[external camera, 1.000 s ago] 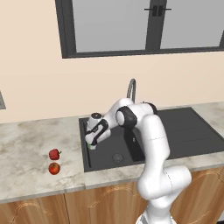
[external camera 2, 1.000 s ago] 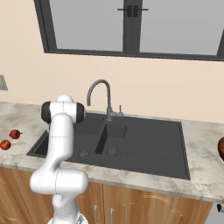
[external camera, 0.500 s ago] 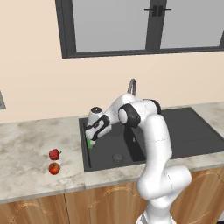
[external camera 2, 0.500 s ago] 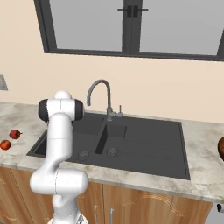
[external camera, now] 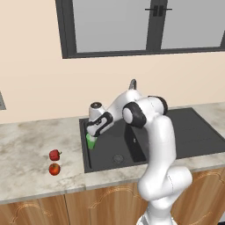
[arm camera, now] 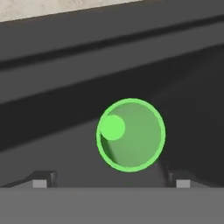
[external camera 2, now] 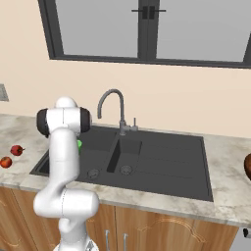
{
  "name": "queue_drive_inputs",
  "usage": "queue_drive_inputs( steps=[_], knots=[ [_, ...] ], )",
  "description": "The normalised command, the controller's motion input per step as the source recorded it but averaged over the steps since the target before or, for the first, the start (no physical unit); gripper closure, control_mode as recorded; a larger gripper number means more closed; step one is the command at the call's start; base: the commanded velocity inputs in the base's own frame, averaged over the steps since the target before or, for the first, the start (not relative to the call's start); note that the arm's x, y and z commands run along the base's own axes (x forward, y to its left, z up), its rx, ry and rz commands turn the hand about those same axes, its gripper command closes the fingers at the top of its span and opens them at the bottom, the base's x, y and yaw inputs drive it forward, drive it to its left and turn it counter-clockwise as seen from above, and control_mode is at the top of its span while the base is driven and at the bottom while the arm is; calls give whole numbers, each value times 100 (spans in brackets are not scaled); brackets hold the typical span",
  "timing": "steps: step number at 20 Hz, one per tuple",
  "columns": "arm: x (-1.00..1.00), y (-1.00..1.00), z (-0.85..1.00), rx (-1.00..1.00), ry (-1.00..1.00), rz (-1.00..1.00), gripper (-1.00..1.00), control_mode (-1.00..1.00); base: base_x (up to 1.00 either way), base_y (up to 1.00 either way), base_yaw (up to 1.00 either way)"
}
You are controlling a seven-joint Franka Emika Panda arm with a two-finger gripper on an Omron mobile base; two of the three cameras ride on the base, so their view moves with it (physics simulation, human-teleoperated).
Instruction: Remove the bell pepper and apple from the sink. Then move the bowl and cup from the counter to the sink for washing.
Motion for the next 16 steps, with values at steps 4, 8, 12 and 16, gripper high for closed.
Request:
queue_drive_inputs(
  steps=[4,8,12,16],
  knots=[
    [-25,-19,42,0,4,-25,-100,-100,0,0,0],
    [-26,-21,42,0,3,-27,-100,-100,0,0,0],
    [-31,-28,36,0,1,-30,-100,-100,0,0,0],
    [-36,-28,35,0,0,-33,-100,-100,0,0,0]
  ],
)
